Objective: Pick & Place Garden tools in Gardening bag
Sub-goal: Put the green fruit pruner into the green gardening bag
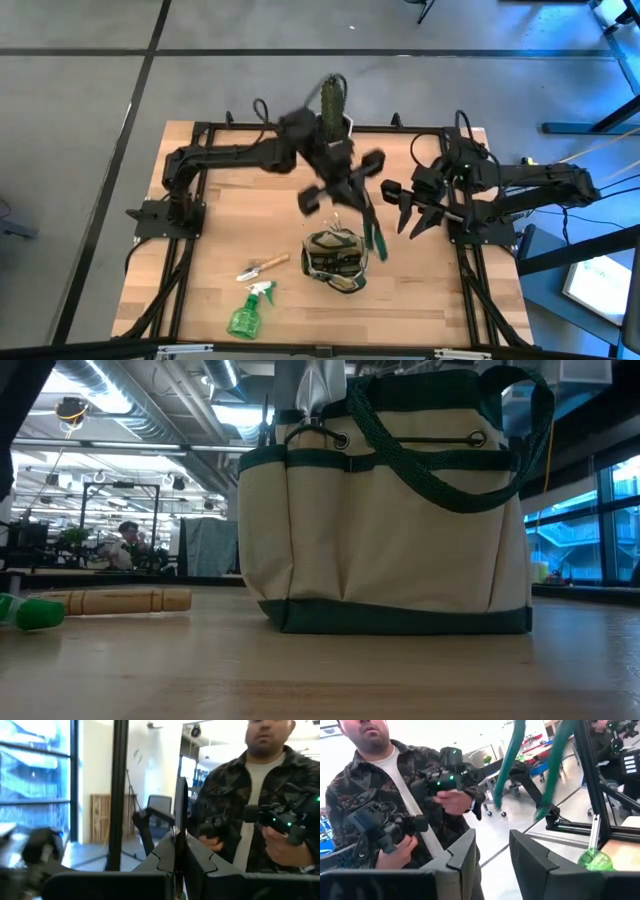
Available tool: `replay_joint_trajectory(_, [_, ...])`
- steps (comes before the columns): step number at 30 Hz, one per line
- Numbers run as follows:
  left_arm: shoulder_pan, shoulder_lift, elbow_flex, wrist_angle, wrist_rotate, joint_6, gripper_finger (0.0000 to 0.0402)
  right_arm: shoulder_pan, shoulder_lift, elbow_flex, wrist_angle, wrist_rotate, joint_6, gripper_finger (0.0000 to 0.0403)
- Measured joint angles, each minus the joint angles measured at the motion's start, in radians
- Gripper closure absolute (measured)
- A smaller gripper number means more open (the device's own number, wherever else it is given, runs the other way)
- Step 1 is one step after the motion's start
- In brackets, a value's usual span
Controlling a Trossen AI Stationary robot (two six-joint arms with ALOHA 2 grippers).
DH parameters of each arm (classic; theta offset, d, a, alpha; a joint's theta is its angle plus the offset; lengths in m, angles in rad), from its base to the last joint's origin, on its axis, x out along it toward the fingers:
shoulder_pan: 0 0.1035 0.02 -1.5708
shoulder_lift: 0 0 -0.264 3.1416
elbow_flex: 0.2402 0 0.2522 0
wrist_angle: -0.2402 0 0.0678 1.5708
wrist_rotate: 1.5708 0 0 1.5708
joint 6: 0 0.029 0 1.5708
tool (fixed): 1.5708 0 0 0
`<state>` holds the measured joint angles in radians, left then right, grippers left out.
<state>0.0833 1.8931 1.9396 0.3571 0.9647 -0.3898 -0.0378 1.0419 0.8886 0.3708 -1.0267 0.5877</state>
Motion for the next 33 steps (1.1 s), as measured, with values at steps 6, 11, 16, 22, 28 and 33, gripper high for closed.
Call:
replay_joint_trajectory(6, [0.118, 0.043, 0.000, 0.293, 0.091, -0.207, 0.0393, -0.068, 0.039, 0.000, 0.008, -0.139, -0.071, 0.0283])
replay_joint_trajectory(11, [0.173, 0.083, 0.000, 0.510, 0.112, -0.411, 0.0393, -0.191, 0.089, 0.000, 0.020, -0.260, -0.094, 0.0288])
replay_joint_trajectory(16, [0.192, 0.093, 0.000, 0.557, 0.150, -0.466, 0.0394, -0.280, 0.114, 0.000, 0.076, -0.341, -0.079, 0.0309])
replay_joint_trajectory(22, [0.231, 0.093, 0.000, 0.555, 0.220, -0.506, 0.0394, -0.370, 0.162, 0.000, 0.158, -0.364, -0.038, 0.0338])
replay_joint_trajectory(28, [0.268, 0.093, 0.000, 0.562, 0.232, -0.514, 0.0394, -0.404, 0.253, 0.000, 0.374, -0.273, 0.215, 0.0364])
replay_joint_trajectory(33, [0.287, 0.087, 0.000, 0.626, 0.208, -0.551, 0.0394, -0.398, 0.273, 0.000, 0.568, -0.083, 0.475, 0.0368])
